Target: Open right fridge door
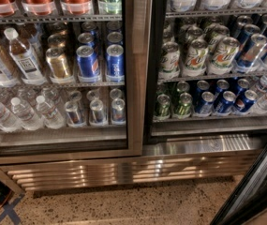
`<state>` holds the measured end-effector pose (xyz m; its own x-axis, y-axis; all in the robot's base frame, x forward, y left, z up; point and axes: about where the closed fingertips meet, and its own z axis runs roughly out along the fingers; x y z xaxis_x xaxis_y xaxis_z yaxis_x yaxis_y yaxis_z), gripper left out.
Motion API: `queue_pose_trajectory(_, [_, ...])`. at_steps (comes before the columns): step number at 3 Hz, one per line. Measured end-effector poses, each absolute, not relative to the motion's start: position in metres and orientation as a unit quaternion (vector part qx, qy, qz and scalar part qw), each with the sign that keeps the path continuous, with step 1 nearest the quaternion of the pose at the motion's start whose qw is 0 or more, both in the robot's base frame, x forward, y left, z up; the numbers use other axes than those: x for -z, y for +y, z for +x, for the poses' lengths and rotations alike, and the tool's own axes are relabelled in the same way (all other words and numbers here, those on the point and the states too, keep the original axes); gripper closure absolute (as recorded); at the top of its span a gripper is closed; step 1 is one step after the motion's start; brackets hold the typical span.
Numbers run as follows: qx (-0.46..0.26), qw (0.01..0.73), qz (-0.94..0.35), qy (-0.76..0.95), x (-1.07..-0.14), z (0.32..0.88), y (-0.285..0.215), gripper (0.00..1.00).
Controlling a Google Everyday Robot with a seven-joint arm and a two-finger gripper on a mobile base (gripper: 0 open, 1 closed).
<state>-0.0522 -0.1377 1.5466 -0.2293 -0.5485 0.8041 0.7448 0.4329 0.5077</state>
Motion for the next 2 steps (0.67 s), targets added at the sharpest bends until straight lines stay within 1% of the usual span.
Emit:
queue_pose_trajectory(1, [0.527, 0.587, -0.118, -0.603, -1.531, -0.061, -0.126, 0.00])
queue_pose_trajectory(2, [0.533, 0.499, -0.145, -0.668, -1.489, -0.087, -0.103, 0.00])
